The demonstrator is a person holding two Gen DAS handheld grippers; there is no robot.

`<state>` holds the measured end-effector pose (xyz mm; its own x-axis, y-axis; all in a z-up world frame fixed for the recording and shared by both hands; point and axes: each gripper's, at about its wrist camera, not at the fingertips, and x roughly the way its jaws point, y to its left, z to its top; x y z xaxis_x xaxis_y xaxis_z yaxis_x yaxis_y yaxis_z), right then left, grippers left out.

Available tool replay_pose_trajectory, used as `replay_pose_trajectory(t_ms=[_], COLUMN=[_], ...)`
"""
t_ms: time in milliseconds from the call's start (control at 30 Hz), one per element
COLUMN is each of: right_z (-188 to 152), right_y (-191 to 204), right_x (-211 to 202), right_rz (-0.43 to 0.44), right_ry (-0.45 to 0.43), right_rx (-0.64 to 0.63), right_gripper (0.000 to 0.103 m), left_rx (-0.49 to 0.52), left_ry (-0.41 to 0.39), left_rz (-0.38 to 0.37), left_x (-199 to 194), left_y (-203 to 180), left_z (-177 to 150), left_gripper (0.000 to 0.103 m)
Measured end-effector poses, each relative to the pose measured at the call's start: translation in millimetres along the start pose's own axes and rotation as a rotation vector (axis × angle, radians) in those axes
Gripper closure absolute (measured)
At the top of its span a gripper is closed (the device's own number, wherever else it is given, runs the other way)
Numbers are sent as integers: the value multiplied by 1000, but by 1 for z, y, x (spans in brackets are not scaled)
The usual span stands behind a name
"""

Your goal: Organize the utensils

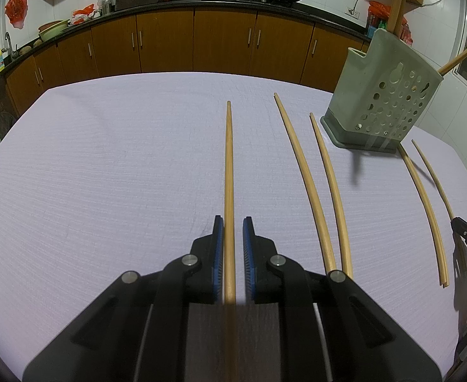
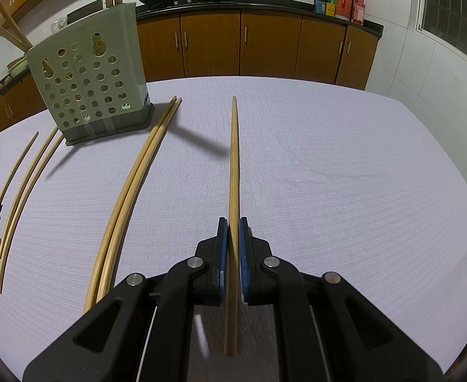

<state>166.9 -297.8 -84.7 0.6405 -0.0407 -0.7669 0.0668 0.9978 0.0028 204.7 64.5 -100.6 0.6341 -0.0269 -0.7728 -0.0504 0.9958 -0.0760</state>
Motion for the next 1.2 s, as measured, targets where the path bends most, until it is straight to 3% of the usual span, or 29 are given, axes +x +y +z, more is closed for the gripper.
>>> replay_pose_trajectory(t_ms=[800,967,1067,1200], right_z=[0,-2,-1,4], right_y=[-1,-3,-7,-8], right_x=[-1,-2,-2,-26], right_rz=[2,22,39,23], right_ry=[0,2,-1,-104], right_rx=[2,20,37,18], right_gripper=[95,95,96,96], left_rx=[1,65,69,66], left_ry=[-1,4,4,-35], left_rz=[0,30,26,17], left_x=[-1,-10,-13,-29], left_y=[0,-9,-8,-5], left_z=[0,-14,-17,-10], left_gripper=[88,88,95,95])
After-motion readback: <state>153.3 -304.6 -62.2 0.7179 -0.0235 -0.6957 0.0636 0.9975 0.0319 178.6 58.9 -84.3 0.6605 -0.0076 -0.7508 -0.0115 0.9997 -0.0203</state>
